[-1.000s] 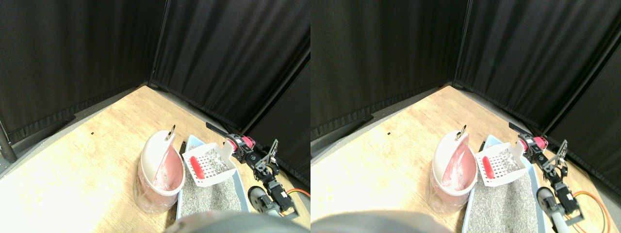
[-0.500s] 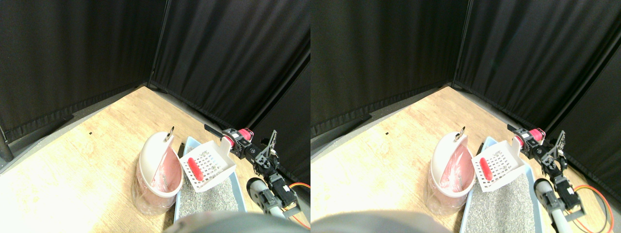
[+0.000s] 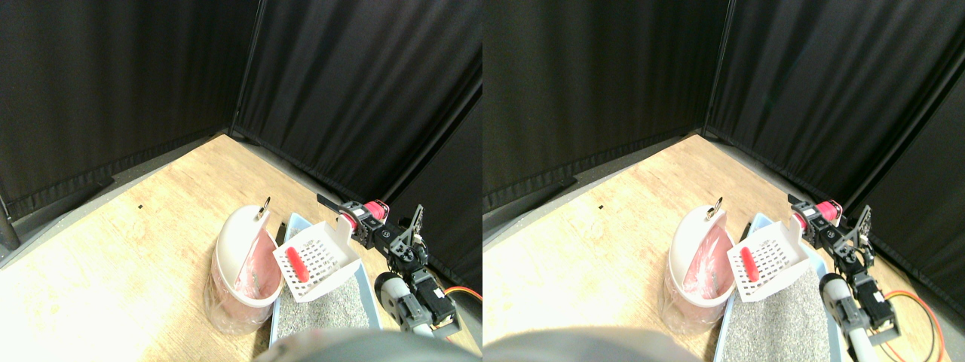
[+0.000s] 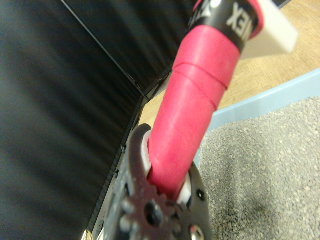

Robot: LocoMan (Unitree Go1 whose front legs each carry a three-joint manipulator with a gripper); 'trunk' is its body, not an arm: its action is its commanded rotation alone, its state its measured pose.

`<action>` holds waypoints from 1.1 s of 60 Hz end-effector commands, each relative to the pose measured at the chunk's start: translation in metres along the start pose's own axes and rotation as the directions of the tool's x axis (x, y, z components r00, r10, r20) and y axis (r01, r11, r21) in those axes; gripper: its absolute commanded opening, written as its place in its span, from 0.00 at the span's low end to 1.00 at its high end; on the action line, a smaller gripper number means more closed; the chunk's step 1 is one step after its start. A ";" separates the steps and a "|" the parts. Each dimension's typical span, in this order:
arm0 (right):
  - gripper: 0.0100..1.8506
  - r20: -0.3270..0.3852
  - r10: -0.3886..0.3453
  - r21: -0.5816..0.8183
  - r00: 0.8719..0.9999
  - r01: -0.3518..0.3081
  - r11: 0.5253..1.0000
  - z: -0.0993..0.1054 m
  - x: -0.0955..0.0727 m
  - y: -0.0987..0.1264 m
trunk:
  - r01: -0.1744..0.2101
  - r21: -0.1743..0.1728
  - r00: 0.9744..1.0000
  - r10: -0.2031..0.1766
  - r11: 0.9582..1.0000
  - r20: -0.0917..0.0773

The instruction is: Scoop (unimanual)

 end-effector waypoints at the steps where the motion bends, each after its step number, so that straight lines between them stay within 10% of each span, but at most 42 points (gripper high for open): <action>1: 0.02 0.038 0.003 -0.018 0.999 -0.002 1.000 0.013 0.001 0.004 | -0.101 -0.015 0.994 0.101 0.995 0.038; 66: 0.16 0.084 -0.064 -0.185 0.994 0.079 0.980 0.017 0.012 0.003 | -0.103 -0.012 0.994 0.103 0.995 0.033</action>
